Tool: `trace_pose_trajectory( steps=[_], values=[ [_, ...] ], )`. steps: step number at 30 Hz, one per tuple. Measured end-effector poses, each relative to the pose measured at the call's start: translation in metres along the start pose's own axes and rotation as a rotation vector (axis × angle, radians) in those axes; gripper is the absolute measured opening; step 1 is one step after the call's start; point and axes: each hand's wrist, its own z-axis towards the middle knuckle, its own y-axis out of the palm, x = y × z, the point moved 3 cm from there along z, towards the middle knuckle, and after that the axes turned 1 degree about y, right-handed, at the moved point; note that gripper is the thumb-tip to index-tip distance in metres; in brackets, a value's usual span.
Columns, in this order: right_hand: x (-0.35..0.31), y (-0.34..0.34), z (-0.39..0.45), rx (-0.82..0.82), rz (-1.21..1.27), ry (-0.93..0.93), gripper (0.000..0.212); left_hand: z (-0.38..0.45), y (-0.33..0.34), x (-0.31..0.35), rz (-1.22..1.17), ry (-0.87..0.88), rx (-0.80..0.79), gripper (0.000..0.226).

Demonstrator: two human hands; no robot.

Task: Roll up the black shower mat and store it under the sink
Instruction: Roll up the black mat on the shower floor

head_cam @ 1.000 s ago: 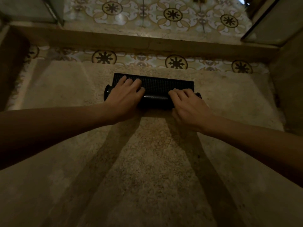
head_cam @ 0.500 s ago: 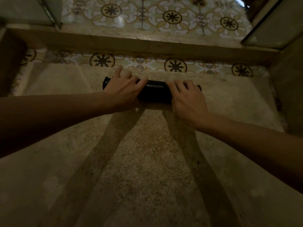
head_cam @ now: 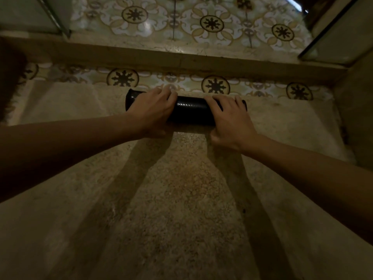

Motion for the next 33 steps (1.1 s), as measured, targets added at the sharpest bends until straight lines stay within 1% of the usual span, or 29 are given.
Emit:
trace_pose_trajectory(
  steps=[3, 9, 13, 16, 20, 25, 28, 30, 33],
  values=[
    [0.003, 0.003, 0.013, -0.015, -0.016, 0.011, 0.1, 0.01, 0.006, -0.002, -0.014, -0.01, -0.013, 0.113],
    [0.01, 0.01, 0.035, -0.012, -0.051, 0.039, 0.105, 0.027, 0.014, -0.008, -0.018, -0.019, 0.028, 0.093],
    [0.017, 0.006, 0.052, -0.023, -0.027, 0.045, 0.092, 0.041, 0.01, -0.016, -0.079, -0.038, -0.006, 0.081],
    [0.019, 0.003, 0.062, -0.012, -0.033, 0.051, 0.078, 0.049, 0.007, -0.019, -0.086, -0.047, -0.013, 0.08],
    [0.019, 0.005, 0.062, 0.045, -0.046, 0.048, 0.073, 0.049, 0.011, -0.019, -0.078, -0.084, 0.03, 0.072],
    [0.019, 0.012, 0.055, 0.093, -0.068, 0.063, 0.076, 0.042, 0.017, -0.017, -0.052, -0.07, 0.091, 0.067],
    [0.018, 0.014, 0.051, 0.117, -0.084, 0.068, 0.075, 0.041, 0.021, -0.015, -0.046, -0.062, 0.103, 0.069],
    [0.014, 0.01, 0.048, 0.101, -0.088, 0.067, 0.076, 0.038, 0.018, -0.015, -0.054, -0.079, 0.088, 0.071],
    [0.007, -0.009, 0.035, 0.034, -0.089, 0.075, 0.077, 0.025, 0.002, -0.01, -0.088, -0.087, 0.037, 0.079]
  ],
)
